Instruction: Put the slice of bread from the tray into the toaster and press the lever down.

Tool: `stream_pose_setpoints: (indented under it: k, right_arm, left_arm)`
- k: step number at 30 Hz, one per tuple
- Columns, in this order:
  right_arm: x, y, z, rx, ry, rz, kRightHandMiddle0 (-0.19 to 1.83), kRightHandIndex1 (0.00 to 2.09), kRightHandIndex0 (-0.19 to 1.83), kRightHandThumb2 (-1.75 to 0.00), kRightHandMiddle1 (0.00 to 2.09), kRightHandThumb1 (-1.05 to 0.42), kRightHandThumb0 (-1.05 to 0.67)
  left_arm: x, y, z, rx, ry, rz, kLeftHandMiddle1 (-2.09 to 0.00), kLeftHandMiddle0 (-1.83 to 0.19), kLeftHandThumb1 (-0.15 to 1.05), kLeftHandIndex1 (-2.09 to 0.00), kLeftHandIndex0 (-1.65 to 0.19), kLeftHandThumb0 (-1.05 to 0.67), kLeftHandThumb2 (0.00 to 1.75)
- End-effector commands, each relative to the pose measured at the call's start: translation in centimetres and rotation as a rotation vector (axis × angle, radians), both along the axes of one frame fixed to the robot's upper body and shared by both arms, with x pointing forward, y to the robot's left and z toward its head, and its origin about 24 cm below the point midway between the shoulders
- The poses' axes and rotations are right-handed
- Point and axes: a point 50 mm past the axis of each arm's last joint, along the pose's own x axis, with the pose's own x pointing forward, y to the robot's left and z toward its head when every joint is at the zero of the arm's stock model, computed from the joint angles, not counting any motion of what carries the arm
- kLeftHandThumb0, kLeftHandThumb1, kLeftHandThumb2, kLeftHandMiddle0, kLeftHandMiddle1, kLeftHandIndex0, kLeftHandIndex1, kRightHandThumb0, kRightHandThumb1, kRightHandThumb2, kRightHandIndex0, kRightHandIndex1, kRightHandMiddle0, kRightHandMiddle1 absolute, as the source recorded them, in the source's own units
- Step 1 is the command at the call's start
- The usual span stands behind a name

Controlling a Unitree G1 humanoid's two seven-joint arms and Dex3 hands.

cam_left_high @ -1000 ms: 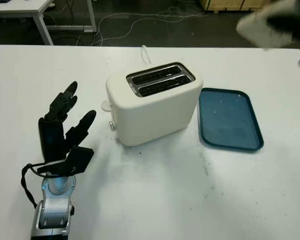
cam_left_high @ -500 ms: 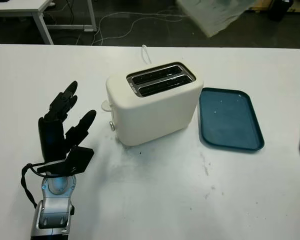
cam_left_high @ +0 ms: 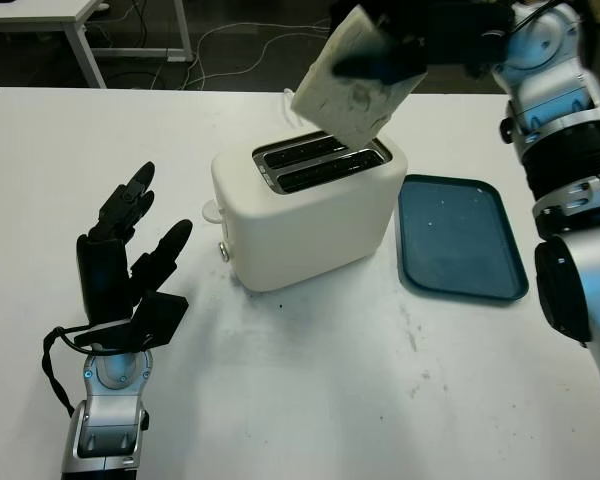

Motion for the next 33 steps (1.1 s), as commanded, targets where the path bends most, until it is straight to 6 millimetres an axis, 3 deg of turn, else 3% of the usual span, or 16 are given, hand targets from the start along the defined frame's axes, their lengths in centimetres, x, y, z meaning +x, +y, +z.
stream_pose_setpoints:
  k: [1,16,23,33]
  right_arm:
    - [-0.1,0.5,0.4,-0.029,-0.036,0.006,0.93,1.75,1.13,-0.51,1.75,-0.92,-0.59]
    - [-0.1,0.6,-0.8,-0.075,-0.026,0.021,0.87,1.75,1.11,-0.55,1.75,-0.92,-0.49]
    - [-0.5,0.6,-1.1,-0.159,-0.058,0.068,0.76,1.75,1.06,-0.53,1.75,-0.92,-0.45]
    - [-0.5,1.1,-2.6,-0.293,0.017,0.085,0.81,1.75,1.06,-0.48,1.75,-0.92,-0.46]
  left_arm:
    - [-0.2,-0.1,-0.3,-0.001,0.006,0.005,-0.02,-0.72,0.92,-0.01,-0.58,-0.73,0.21]
    - [-0.3,-0.2,-0.4,0.003,0.013,0.017,-0.01,-0.72,0.92,-0.01,-0.59,-0.74,0.23]
    - [-0.3,-0.2,-0.5,-0.019,0.02,0.013,-0.01,-0.72,0.92,0.0,-0.59,-0.72,0.2]
    - [-0.3,-0.2,-0.6,-0.014,0.015,0.017,-0.01,-0.72,0.92,0.0,-0.58,-0.73,0.21]
